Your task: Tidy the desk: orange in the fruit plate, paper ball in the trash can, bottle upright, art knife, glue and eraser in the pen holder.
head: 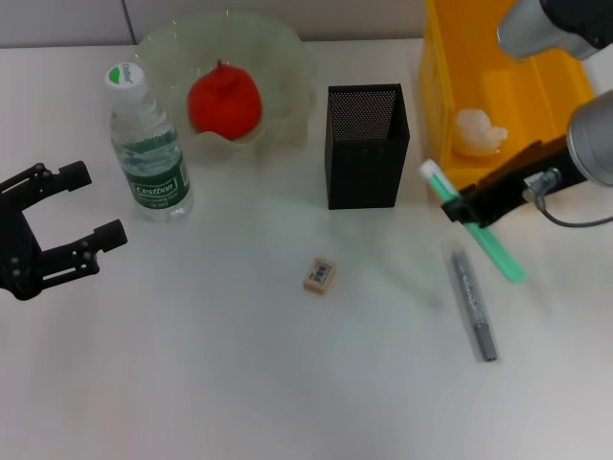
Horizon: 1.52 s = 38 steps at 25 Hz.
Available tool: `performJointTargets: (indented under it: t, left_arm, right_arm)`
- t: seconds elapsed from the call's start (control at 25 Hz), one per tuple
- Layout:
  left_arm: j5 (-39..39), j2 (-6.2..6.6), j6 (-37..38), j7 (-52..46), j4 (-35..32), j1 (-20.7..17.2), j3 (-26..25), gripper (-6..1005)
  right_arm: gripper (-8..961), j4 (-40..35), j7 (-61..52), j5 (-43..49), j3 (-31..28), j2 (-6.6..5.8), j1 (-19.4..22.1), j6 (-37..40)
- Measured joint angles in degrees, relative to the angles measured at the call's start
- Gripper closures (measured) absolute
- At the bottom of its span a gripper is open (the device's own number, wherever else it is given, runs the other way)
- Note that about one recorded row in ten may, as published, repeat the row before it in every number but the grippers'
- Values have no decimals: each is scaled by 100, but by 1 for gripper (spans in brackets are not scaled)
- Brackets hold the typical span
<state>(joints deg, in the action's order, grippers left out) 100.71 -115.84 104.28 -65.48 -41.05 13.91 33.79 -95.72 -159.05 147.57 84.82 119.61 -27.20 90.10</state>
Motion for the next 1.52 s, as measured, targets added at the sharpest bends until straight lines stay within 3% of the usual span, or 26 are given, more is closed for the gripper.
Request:
performJointTargets:
  t: [0.36,0.68,0.92,1.04,1.24,1.52]
  left_arm:
    - [0,0,-52,-23,0,74,-75,157]
    - [1,-1,-66,-66,0,113,-121,157]
    - [-1,-18,-68,-70,0,148,-153,157]
    - [-2,-22,-73,-70,0,171,-154,156]
    - [-5,-40,-75,-73,0,195,-154,156]
    - [-9,-43,-75,-113,0,171,-154,156]
  right_arm:
    - [780,-101,883,-918,-101,1,208,-890]
    - [778,122,1662,-1482,-147,-24,148,-2366]
    - [776,829,2387,-2117,17,-20,84,-3528]
    - [775,1600,3042,-2763,114,-17,-74,-3997]
    - [773,2255,3570,-3362,228,-12,-157,-4418]
    - [771,2683,3674,-3373,177,-18,-174,-4485]
